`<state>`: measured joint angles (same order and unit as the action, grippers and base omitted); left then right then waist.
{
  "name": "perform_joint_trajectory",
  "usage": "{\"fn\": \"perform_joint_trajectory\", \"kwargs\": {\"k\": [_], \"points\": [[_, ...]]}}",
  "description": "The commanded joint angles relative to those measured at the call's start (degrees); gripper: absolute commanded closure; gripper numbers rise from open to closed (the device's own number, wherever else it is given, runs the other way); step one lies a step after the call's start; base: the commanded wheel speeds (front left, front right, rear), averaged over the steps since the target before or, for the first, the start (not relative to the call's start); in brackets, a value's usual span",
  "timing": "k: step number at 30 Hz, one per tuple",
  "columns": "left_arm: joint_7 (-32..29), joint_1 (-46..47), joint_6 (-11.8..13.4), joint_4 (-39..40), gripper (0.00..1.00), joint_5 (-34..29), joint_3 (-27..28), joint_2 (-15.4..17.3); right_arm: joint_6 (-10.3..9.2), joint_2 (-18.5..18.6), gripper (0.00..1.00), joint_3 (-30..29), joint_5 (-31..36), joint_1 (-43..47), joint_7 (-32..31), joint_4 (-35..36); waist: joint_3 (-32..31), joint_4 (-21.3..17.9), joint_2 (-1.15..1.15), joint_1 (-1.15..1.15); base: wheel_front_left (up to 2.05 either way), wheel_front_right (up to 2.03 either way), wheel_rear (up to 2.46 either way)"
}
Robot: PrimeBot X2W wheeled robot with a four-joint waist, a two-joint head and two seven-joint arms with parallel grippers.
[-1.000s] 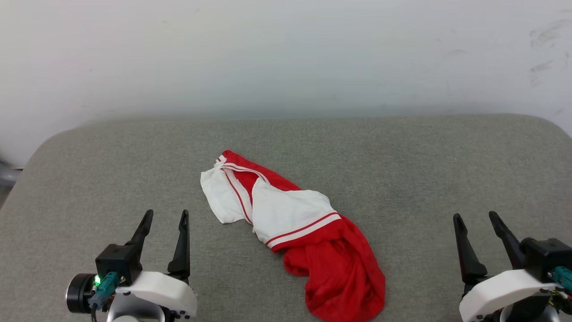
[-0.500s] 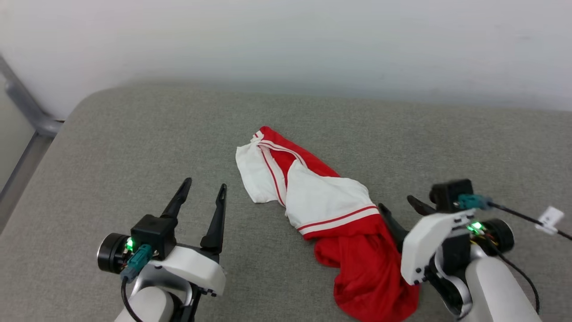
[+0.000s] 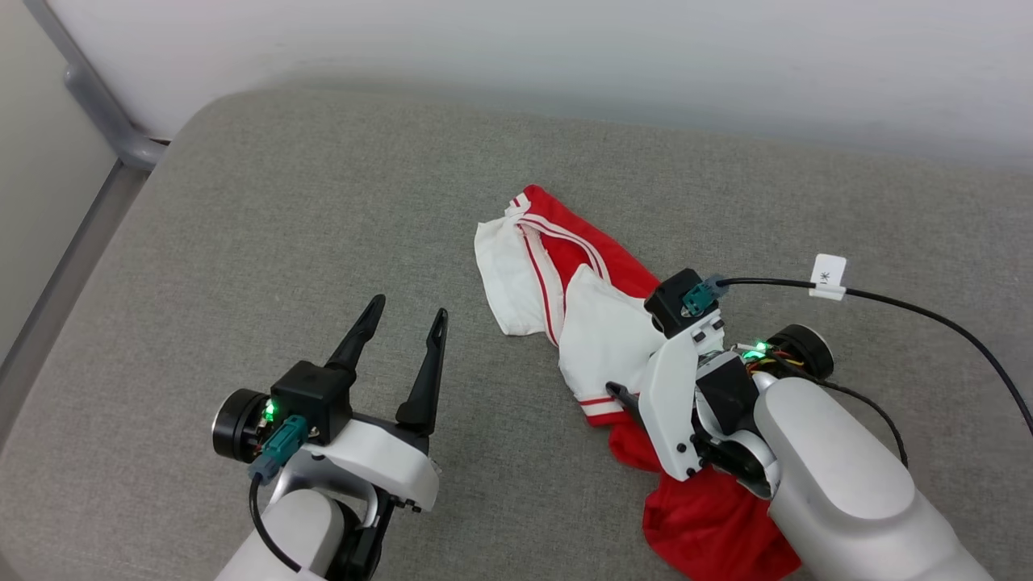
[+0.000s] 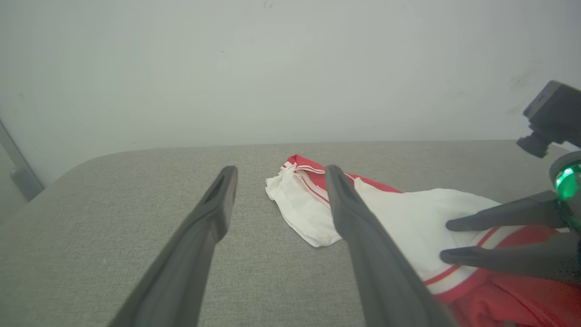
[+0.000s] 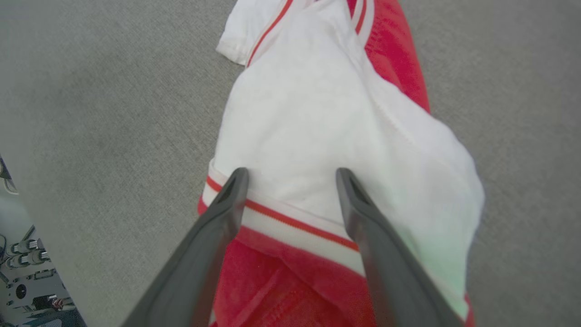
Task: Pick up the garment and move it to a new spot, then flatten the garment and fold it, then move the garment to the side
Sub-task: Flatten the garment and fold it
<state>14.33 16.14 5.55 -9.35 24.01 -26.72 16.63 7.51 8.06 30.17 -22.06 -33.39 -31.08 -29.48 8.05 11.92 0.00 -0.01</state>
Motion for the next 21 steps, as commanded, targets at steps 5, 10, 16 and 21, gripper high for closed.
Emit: {"fn": "perform_joint_trajectory", "kwargs": {"k": [5, 10, 16, 21], "points": [[0.6, 1.3, -0.8, -1.1, 0.00, -0.3, -0.1, -0.9, -0.04, 1.4, 1.00, 5.3, -4.6, -3.8, -0.3, -5.2, 1.1, 1.1, 0.00, 0.01, 0.00, 0.00, 0.00], [0.8, 0.7, -0.9, -1.9, 0.00, -0.5, 0.2, -1.1, -0.04, 1.8, 1.00, 6.0, -6.1, -5.7, 4.7, -6.8, 0.5, 0.7, 0.00, 0.01, 0.00, 0.00, 0.00], [0.8, -0.5, -0.7, -2.4, 0.00, -0.8, -0.2, -0.6, -0.04, 2.3, 1.00, 2.3, -5.8, -5.3, 10.4, -7.1, -1.7, -0.7, 0.00, 0.01, 0.00, 0.00, 0.00], [0.4, -1.9, -0.2, -2.4, 0.00, -0.5, -0.4, -0.2, -0.04, 3.1, 1.00, -4.3, -4.8, -1.0, 13.5, -6.7, -3.9, -2.7, 0.00, 0.01, 0.00, 0.00, 0.00]]}}
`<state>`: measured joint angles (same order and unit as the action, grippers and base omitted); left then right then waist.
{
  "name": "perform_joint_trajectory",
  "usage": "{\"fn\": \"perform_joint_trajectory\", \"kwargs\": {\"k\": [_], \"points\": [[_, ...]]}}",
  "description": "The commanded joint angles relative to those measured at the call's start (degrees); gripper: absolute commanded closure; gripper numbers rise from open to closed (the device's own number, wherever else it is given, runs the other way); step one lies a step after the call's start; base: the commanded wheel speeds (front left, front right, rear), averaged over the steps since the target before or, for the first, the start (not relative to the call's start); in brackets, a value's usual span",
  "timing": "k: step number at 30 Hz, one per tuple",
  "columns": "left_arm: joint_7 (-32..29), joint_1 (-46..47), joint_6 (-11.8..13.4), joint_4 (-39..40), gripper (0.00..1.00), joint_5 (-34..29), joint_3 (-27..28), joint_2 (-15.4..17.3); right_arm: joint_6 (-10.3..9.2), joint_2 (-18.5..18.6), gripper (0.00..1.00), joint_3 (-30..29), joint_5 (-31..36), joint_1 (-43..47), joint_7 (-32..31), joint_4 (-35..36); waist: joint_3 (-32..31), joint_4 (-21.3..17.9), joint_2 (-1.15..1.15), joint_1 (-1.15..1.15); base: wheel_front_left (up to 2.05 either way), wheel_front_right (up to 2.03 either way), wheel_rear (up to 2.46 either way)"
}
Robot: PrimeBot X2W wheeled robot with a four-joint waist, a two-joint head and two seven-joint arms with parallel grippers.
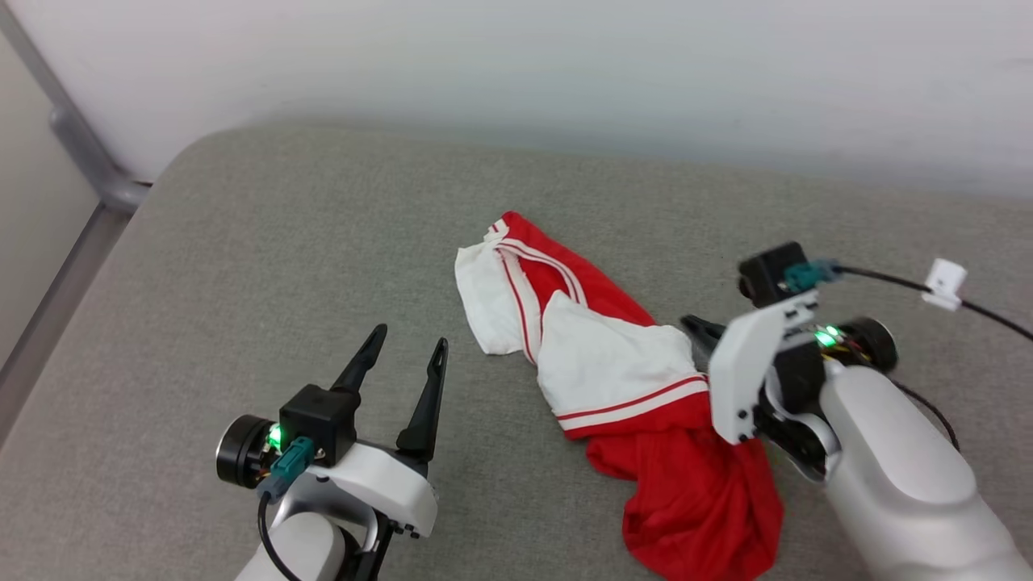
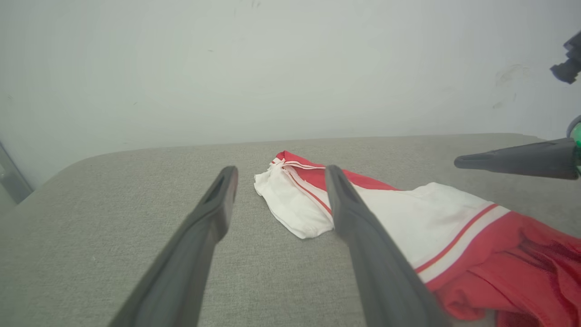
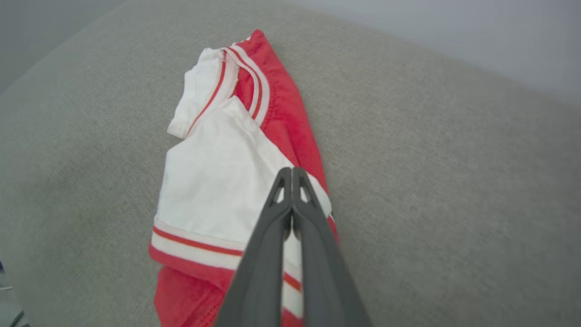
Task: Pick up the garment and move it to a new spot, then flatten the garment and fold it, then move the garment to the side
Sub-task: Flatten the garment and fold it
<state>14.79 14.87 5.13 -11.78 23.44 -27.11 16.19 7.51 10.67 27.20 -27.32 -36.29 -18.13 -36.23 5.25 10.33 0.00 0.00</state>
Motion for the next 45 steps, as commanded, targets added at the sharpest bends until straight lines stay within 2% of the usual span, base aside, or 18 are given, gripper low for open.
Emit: {"fn": "perform_joint_trajectory", "kwargs": {"k": [1, 10, 16, 21, 22, 23, 24, 25, 30, 36, 40, 45], "points": [[-0.2, -0.9, 0.4, 0.2, 0.00, 0.1, -0.1, 0.3, -0.04, 0.7, 1.00, -2.9, 0.8, 2.9, 0.9, 0.3, -1.5, -1.6, 0.00, 0.00, 0.00, 0.00, 0.00], [-1.4, -3.3, 1.2, 1.3, 0.00, 0.5, -0.8, 1.0, -0.04, 0.6, 1.00, -19.8, 5.7, 18.7, 1.6, 5.3, -4.3, -4.7, 0.00, 0.00, 0.00, 0.00, 0.00], [-2.1, -4.5, 1.5, 1.9, 0.00, 0.9, -1.2, 1.1, -0.04, -2.9, 1.00, -29.5, 10.3, 31.0, -1.5, 13.1, -5.4, -5.4, 0.00, 0.00, 0.00, 0.00, 0.00], [-2.3, -5.6, 2.1, 2.3, 0.00, 1.5, -1.0, 1.2, -0.04, -5.9, 1.00, -33.1, 12.9, 37.8, -3.1, 20.4, -5.9, -5.7, 0.00, 0.00, 0.00, 0.00, 0.00], [-2.3, -5.8, 2.3, 2.4, 0.00, 1.6, -1.0, 1.3, -0.04, -6.3, 0.70, -33.3, 13.4, 38.8, -2.7, 21.8, -5.9, -5.8, 0.00, 0.00, 0.00, 0.00, 0.00], [-2.3, -5.8, 2.3, 2.4, 0.00, 1.6, -1.0, 1.3, -0.04, -6.3, 0.70, -33.3, 13.4, 38.8, -2.7, 21.8, -5.9, -5.8, 0.00, 0.00, 0.00, 0.00, 0.00], [-2.4, -6.1, 2.4, 2.4, 0.00, 1.8, -1.0, 1.3, -0.04, -6.7, 0.29, -33.5, 13.7, 39.6, -1.8, 23.1, -5.9, -5.8, 0.00, 0.00, 0.00, 0.00, 0.00], [-2.4, -6.2, 2.5, 2.5, 0.00, 1.9, -0.9, 1.3, -0.04, -6.9, 0.00, -33.6, 13.8, 40.2, -0.9, 24.3, -6.0, -5.8, 0.00, 0.00, 0.00, 0.00, 0.00], [-2.4, -6.5, 2.9, 2.9, 0.00, 2.4, -0.5, 1.6, -0.04, -7.6, 0.00, -34.3, 14.9, 40.7, 6.1, 28.6, -6.0, -5.9, 0.00, 0.00, 0.00, 0.00, 0.00], [-2.4, -6.8, 3.4, 3.2, 0.00, 2.8, -0.3, 1.8, -0.04, -7.8, 0.00, -35.1, 15.8, 39.6, 11.8, 29.5, -6.1, -5.8, 0.00, 0.00, 0.00, 0.00, 0.00], [-2.3, -6.7, 3.5, 3.3, 0.00, 3.0, -0.2, 1.9, -0.04, -7.8, 0.00, -34.9, 15.6, 38.5, 12.7, 28.6, -6.0, -5.4, 0.00, 0.00, 0.00, 0.00, 0.00], [-2.1, -6.1, 3.6, 3.4, 0.00, 3.3, 0.0, 1.7, -0.04, -7.9, 0.00, -32.2, 15.9, 34.7, 9.7, 26.8, -5.1, -4.6, 0.00, 0.00, 0.00, 0.00, 0.00]]}}
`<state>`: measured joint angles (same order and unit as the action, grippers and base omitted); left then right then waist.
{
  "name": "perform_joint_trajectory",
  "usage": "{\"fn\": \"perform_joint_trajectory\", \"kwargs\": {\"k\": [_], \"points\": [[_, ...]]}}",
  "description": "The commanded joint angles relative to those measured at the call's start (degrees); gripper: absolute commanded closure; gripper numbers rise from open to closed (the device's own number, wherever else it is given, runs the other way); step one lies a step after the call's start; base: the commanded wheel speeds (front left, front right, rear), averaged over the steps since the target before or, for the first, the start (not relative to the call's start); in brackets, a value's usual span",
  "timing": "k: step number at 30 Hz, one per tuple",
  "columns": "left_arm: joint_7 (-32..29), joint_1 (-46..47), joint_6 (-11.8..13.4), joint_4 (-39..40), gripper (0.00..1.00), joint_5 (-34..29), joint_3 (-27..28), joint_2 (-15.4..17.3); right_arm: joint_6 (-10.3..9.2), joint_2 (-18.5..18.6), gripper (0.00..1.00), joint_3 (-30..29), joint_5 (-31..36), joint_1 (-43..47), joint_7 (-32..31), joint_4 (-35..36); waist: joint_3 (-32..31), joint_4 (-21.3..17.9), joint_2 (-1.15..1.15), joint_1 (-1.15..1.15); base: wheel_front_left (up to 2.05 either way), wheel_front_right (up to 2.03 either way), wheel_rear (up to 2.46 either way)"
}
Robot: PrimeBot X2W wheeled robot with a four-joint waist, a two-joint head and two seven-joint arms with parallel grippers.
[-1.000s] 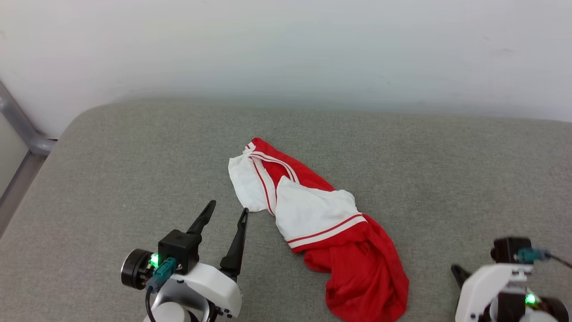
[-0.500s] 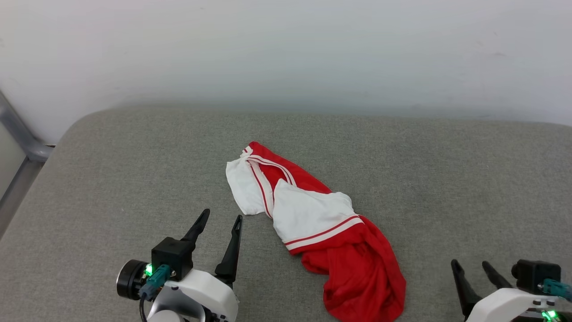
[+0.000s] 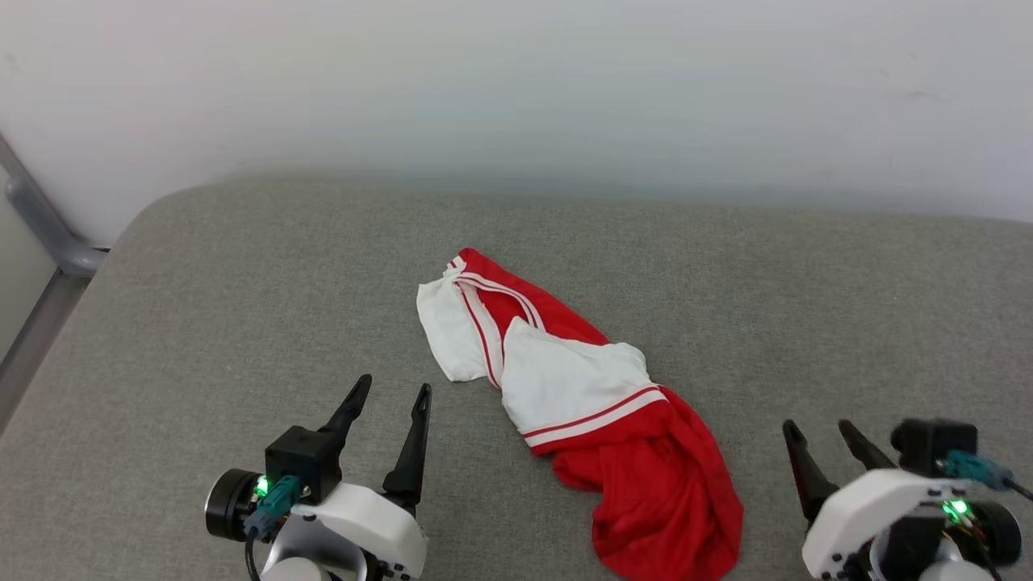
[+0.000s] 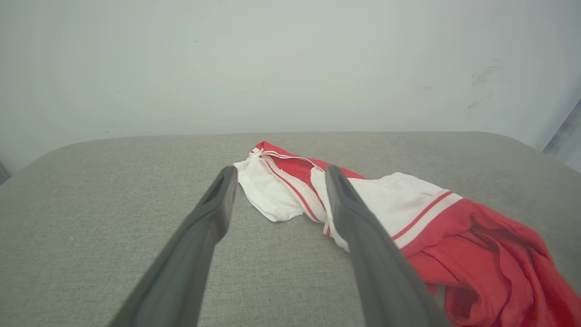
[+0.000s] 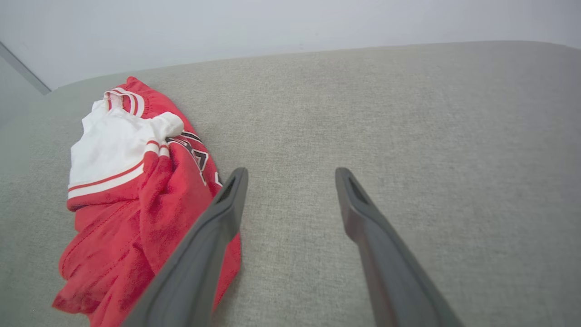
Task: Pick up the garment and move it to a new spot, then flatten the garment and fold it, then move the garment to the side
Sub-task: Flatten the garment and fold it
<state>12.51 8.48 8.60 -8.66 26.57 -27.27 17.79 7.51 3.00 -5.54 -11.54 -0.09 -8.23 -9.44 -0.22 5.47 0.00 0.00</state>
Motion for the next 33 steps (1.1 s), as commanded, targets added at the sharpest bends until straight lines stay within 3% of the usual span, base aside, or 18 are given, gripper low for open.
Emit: {"fn": "perform_joint_trajectory", "kwargs": {"k": [1, 12, 18, 27, 28, 29, 33], "points": [[0.3, 0.6, 0.1, 0.3, 0.00, 0.2, 0.2, 0.1, -0.04, -0.1, 0.00, 1.4, -0.1, -3.1, -1.4, -0.4, 0.9, 0.5, 0.00, 0.00, 0.00, 0.00, 0.00], [1.5, 4.4, -1.5, -1.2, 0.00, -0.1, -0.2, -1.5, -0.04, 9.5, 0.00, 22.7, -7.1, -23.2, -20.5, -8.6, 5.9, 6.0, 0.00, 0.00, 0.00, 0.00, 0.00], [2.2, 6.3, -2.4, -2.6, 0.00, 0.0, 0.0, -2.8, -0.04, 12.1, 0.00, 32.6, -10.7, -31.5, -23.4, -13.7, 8.1, 8.7, 0.00, 0.00, 0.00, 0.00, 0.00], [2.7, 8.4, -3.8, -4.2, 0.00, -0.8, 0.5, -4.0, -0.04, 13.0, 0.00, 44.6, -17.4, -37.8, -26.6, -23.9, 10.5, 10.4, 0.00, 0.00, 0.00, 0.00, 0.00], [2.7, 8.5, -3.9, -4.4, 0.00, -0.8, 0.5, -4.2, -0.04, 13.1, 0.57, 45.3, -18.2, -38.0, -26.5, -24.7, 10.6, 10.5, 0.00, 0.00, 0.00, 0.00, 0.00], [2.7, 8.5, -4.0, -4.6, 0.00, -0.9, 0.5, -4.4, -0.04, 13.2, 1.00, 45.9, -19.0, -38.2, -26.2, -25.4, 10.7, 10.6, 0.00, 0.00, 0.00, 0.00, 0.00], [2.8, 8.6, -4.4, -5.2, 0.00, -1.3, 0.8, -4.9, -0.04, 13.6, 1.00, 47.2, -20.3, -40.0, -23.2, -26.5, 10.6, 10.4, 0.00, 0.00, 0.00, 0.00, 0.00]]}}
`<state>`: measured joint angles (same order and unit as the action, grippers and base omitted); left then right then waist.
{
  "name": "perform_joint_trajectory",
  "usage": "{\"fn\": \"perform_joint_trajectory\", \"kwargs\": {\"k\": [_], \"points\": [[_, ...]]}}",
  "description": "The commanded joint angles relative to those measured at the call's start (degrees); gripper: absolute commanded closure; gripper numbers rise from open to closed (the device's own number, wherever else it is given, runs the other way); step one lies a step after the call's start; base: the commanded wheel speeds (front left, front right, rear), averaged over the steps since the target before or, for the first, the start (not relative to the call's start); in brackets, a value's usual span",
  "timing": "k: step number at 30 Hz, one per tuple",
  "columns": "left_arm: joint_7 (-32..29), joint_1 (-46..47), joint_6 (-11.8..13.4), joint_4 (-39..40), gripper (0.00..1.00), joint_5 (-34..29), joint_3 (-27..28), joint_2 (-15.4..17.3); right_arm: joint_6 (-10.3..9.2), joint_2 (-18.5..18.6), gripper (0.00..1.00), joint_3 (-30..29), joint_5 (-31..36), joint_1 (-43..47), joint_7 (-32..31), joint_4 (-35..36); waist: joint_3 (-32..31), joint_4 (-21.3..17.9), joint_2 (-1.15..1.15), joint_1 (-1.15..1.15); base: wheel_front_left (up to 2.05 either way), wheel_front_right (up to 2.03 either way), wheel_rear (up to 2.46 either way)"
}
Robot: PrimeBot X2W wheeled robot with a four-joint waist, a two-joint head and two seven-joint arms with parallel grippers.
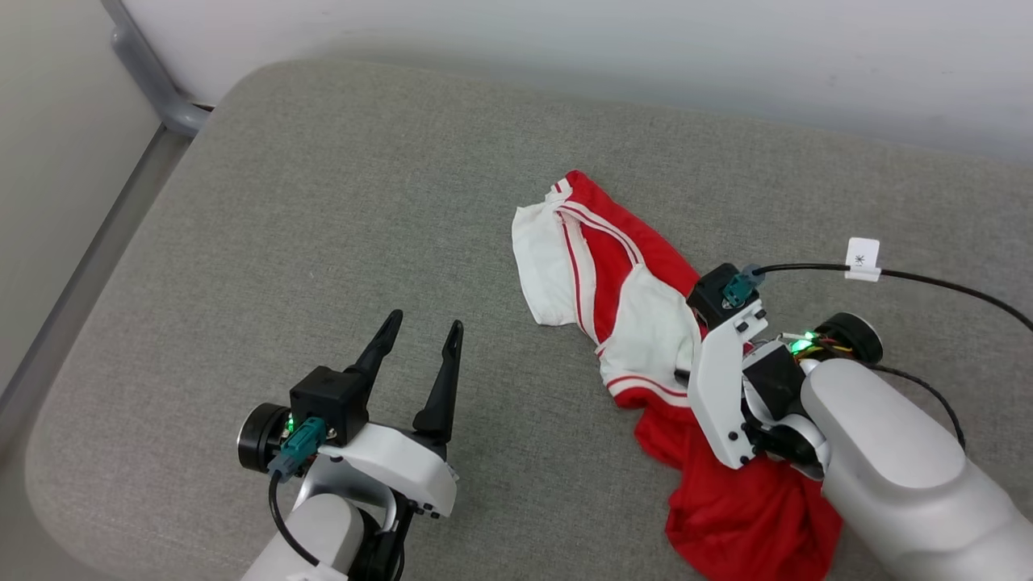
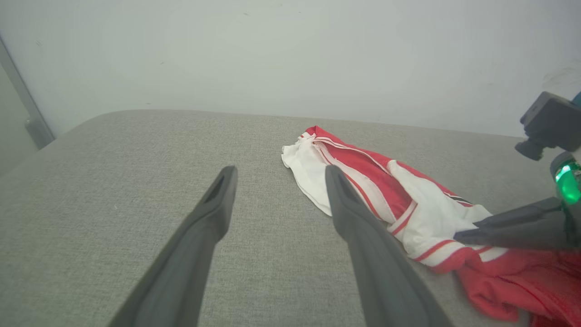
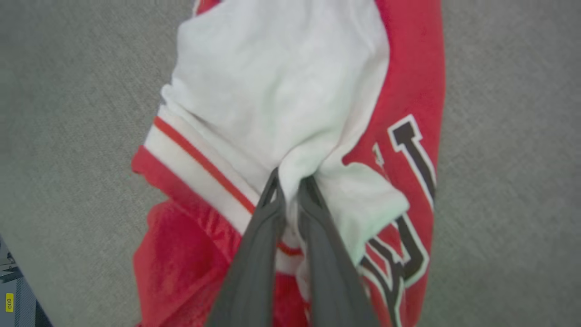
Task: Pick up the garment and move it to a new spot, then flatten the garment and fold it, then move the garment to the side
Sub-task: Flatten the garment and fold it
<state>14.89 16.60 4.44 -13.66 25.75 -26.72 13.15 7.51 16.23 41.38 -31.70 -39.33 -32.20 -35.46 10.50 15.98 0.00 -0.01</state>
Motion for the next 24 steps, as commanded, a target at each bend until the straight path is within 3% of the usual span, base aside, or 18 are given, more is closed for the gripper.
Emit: {"fn": "perform_joint_trajectory", "kwargs": {"k": [1, 7, 11, 17, 24], "points": [[0.4, 0.4, -0.3, -0.4, 0.00, -0.4, 0.4, -0.2, -0.06, 0.3, 1.00, 0.3, -0.2, -1.3, 1.8, -0.5, -0.3, -0.3, 0.00, 0.01, 0.00, 0.00, 0.00], [0.4, -1.1, -0.3, -0.8, 0.00, -1.0, 0.8, -0.1, -0.05, -0.2, 1.00, -2.6, 0.7, -2.4, 8.5, -0.5, -2.2, -1.6, 0.00, 0.01, 0.00, 0.00, 0.00], [0.4, -2.0, -0.2, -1.1, 0.00, -1.3, 0.9, 0.2, -0.05, -0.4, 1.00, -7.7, 1.7, -0.2, 12.4, -0.1, -3.8, -2.9, 0.00, 0.01, 0.00, 0.00, 0.00], [0.1, -4.1, 0.4, -1.3, 0.00, -0.8, 0.8, 0.8, -0.05, -0.6, 1.00, -18.9, 3.8, 7.7, 16.1, 0.8, -6.7, -5.3, 0.00, 0.01, 0.00, 0.00, 0.00], [-1.3, -7.6, 1.6, -0.3, 0.00, 0.2, 0.7, 1.7, -0.05, -3.7, 1.00, -36.2, 6.9, 25.4, 17.5, 3.6, -9.9, -8.1, 0.00, 0.01, 0.00, 0.00, 0.00]]}}
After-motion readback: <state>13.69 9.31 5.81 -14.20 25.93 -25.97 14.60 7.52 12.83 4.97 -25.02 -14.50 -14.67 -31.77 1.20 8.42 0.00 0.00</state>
